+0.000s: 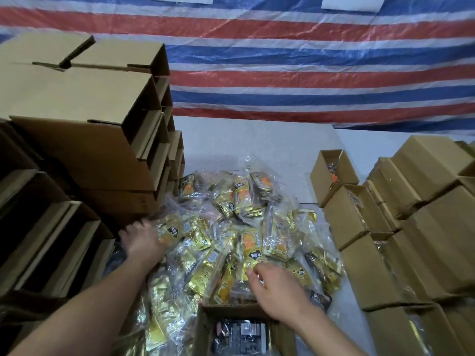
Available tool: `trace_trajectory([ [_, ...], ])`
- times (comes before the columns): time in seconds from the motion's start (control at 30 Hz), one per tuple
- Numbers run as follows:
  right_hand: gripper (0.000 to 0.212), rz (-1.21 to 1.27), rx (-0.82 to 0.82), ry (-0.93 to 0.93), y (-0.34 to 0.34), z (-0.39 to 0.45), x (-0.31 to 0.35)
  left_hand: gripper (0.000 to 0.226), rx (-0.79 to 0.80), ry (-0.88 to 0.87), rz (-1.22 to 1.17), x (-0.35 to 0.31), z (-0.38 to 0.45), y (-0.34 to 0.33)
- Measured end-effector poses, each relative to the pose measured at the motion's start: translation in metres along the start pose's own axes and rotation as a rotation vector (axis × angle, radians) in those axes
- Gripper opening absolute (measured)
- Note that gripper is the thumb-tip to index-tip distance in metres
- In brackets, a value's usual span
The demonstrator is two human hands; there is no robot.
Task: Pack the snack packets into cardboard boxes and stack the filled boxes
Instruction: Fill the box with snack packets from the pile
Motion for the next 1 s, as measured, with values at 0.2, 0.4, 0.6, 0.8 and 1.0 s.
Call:
trace_trajectory([
  [0.2,0.043,0.008,0.012,-0.019,0.002,0.001,0.006,0.083,0.043,0.012,-0.153,-0.007,0.003,-0.004],
  [0.4,0.039,0.035,0.025,-0.011,0.001,0.003,0.017,0.04,0.111,0.054,-0.431,-0.014,-0.011,-0.005],
  [0.6,0.033,0.098,0.023,-0.046,0.006,0.007,0.021,0.032,0.055,0.094,-0.607,-0.014,-0.028,0.027],
  [0.8,0.041,0.604,0.014,-0.332,0.023,0.027,0.032,0.031,-0.129,0.066,-0.936,-0.031,-0.072,0.117],
  [1.0,0.073,1.414,0.081,-0.414,0.056,0.051,0.061,0.031,-0.299,-0.088,-1.164,-0.062,-0.13,0.205],
])
Point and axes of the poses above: each hand's wrist, its own z-axis towards the middle knuckle, its own y-axis out of the back of the hand, x = y × z, the point moved 7 cm from there along z, towards the middle knuckle, and after that the axes turned 8 degrees about -x, right-handed, at the moved point
